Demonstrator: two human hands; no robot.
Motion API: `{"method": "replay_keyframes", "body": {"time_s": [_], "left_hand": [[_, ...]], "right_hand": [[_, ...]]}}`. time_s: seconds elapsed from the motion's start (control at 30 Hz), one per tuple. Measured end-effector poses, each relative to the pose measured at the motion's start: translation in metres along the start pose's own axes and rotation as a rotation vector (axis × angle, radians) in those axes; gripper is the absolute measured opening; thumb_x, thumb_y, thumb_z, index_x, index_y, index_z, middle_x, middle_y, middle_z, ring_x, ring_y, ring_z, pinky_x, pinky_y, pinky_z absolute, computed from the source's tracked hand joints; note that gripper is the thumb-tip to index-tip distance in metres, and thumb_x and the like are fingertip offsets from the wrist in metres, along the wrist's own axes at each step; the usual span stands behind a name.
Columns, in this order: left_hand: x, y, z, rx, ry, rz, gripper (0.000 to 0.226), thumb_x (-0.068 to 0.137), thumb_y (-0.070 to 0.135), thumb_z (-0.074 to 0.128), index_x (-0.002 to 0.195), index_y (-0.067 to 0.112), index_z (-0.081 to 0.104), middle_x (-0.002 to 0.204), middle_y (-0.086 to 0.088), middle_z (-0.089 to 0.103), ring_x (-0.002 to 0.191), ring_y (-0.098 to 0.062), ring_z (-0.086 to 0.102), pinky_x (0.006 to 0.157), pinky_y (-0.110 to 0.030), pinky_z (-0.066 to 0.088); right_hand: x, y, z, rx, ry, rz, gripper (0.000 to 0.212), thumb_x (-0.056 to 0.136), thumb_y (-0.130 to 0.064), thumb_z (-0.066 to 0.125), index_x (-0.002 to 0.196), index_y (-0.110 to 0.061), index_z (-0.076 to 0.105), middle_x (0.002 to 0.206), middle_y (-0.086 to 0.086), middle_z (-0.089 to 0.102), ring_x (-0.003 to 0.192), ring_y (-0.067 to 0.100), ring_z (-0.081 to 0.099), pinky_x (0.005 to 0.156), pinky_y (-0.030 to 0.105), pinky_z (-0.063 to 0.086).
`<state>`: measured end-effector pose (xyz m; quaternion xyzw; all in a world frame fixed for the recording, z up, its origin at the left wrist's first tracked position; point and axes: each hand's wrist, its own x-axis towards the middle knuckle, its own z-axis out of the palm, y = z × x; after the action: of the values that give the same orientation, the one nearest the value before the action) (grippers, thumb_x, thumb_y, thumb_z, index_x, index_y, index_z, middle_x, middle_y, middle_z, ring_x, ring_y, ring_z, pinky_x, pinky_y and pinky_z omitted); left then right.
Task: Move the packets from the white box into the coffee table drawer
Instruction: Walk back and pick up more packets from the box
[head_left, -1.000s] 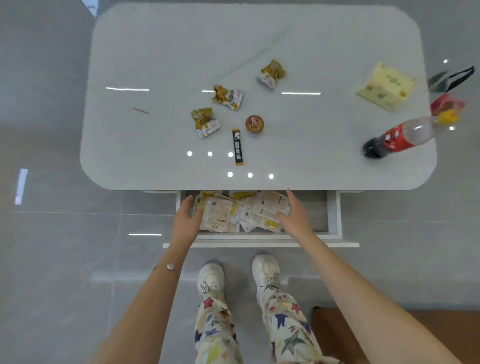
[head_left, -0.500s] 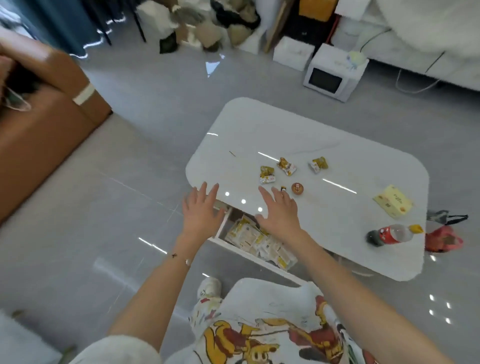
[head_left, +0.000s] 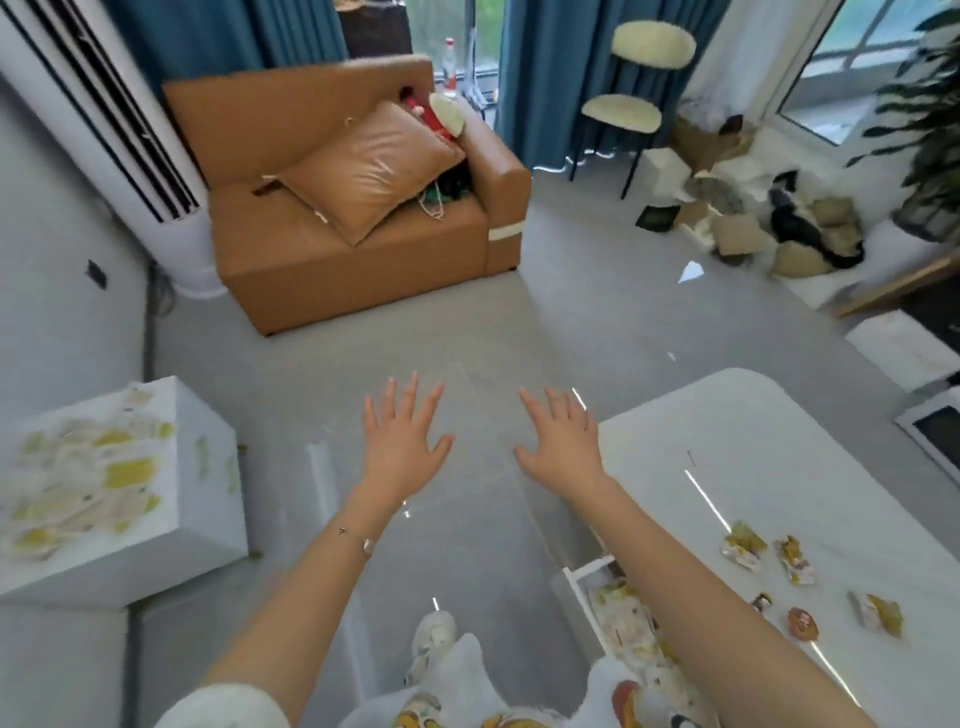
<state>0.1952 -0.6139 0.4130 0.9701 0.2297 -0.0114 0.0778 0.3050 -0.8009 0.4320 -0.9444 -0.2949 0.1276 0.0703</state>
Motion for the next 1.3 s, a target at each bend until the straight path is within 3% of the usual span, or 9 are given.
{"method": "replay_keyframes", "body": {"time_s": [0.23,0.5,0.8,0.93,1.3], "left_hand": [[0.006,-0.133,-0.024,0.031,0.036,-0.187,0.071,0.093,0.058,0.037,0.152,0.036,0.005,0.162,-0.003,-0.002,0.148,-0.031,-0.005,0.115,-0.052,-0.009],[0.000,-0.233,-0.029,0.002,0.037,-0.449,0.071,0.091,0.060,0.031,0.152,0.034,0.007,0.162,-0.003,0.000,0.148,-0.031,-0.003,0.117,-0.053,-0.004],[0.052,-0.292,-0.029,-0.023,0.045,-0.687,0.085,0.076,0.068,0.001,0.153,0.033,0.004,0.162,-0.003,-0.003,0.147,-0.030,-0.009,0.114,-0.053,-0.009],[0.081,-0.314,-0.035,-0.051,0.066,-0.847,0.078,0.083,0.067,0.010,0.152,0.034,0.002,0.162,-0.002,-0.005,0.147,-0.029,-0.010,0.114,-0.054,-0.009],[0.095,-0.352,-0.031,-0.149,0.075,-1.256,0.095,0.067,0.073,-0.009,0.152,0.034,0.002,0.161,-0.001,-0.008,0.147,-0.030,-0.011,0.115,-0.053,-0.009]], "right_hand": [[0.081,-0.126,0.011,-0.059,-0.024,-0.207,0.081,0.088,-0.051,0.052,0.153,-0.036,0.005,0.161,0.005,0.008,0.148,0.030,0.005,0.118,0.050,0.006],[0.154,-0.231,0.025,-0.086,-0.114,-0.392,0.083,0.088,-0.053,0.053,0.152,-0.038,0.002,0.161,0.003,0.005,0.148,0.029,0.002,0.119,0.050,0.005],[0.272,-0.302,0.031,-0.133,-0.161,-0.572,0.083,0.088,-0.053,0.054,0.152,-0.037,0.004,0.162,0.004,0.004,0.148,0.031,0.004,0.119,0.050,0.008],[0.327,-0.337,0.025,-0.181,-0.183,-0.690,0.083,0.088,-0.054,0.053,0.153,-0.037,0.003,0.162,0.005,0.004,0.148,0.031,0.005,0.119,0.050,0.009],[0.400,-0.472,0.042,-0.232,-0.346,-1.050,0.082,0.088,-0.052,0.054,0.153,-0.037,0.005,0.161,0.007,0.004,0.148,0.030,0.002,0.119,0.051,0.006]]}}
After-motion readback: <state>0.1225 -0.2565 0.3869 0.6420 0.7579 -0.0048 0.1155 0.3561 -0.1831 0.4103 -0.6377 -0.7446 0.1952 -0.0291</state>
